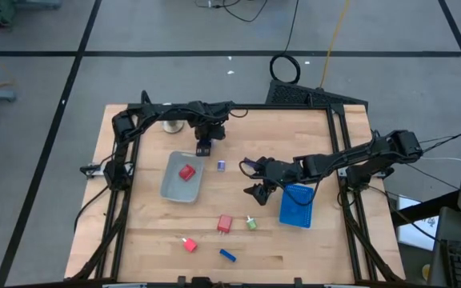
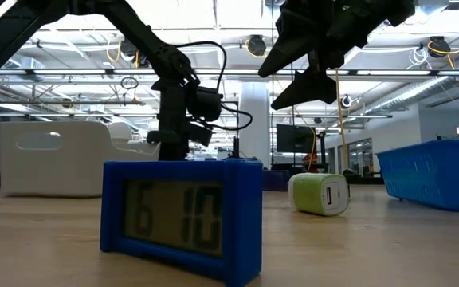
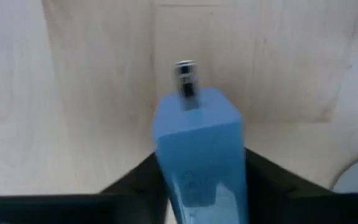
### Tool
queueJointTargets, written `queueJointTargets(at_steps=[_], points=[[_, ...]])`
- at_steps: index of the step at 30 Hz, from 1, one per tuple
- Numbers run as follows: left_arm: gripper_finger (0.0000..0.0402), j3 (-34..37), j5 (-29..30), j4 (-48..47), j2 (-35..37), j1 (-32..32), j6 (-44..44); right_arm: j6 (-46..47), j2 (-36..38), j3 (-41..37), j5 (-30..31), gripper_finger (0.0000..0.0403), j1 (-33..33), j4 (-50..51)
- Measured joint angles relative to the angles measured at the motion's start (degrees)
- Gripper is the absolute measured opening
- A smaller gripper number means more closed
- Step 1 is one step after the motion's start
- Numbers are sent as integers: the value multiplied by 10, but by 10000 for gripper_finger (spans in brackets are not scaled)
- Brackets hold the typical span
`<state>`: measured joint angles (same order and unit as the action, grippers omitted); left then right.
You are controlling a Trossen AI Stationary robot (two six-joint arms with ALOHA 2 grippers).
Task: Pick & Place Office items
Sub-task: Put the blue charger adapter into the gray bin
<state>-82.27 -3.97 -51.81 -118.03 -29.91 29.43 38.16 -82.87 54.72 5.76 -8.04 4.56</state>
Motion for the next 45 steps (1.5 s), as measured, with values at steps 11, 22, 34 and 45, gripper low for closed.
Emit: queueJointTargets(at_steps=[11,22,34,45], points=[[113,-3,-16,-15,0,5,-4,0,0,0,0,311,0,0],[113,-80,7,-105,41,12,-6,4,0,0,-30,311,0,-1],[113,-97,-55,-197,234,16,-85,15,0,0,-33,311,1,-2],[113,-14,-107,-199,248,50,-122,19,0,0,-32,311,-1,-1]])
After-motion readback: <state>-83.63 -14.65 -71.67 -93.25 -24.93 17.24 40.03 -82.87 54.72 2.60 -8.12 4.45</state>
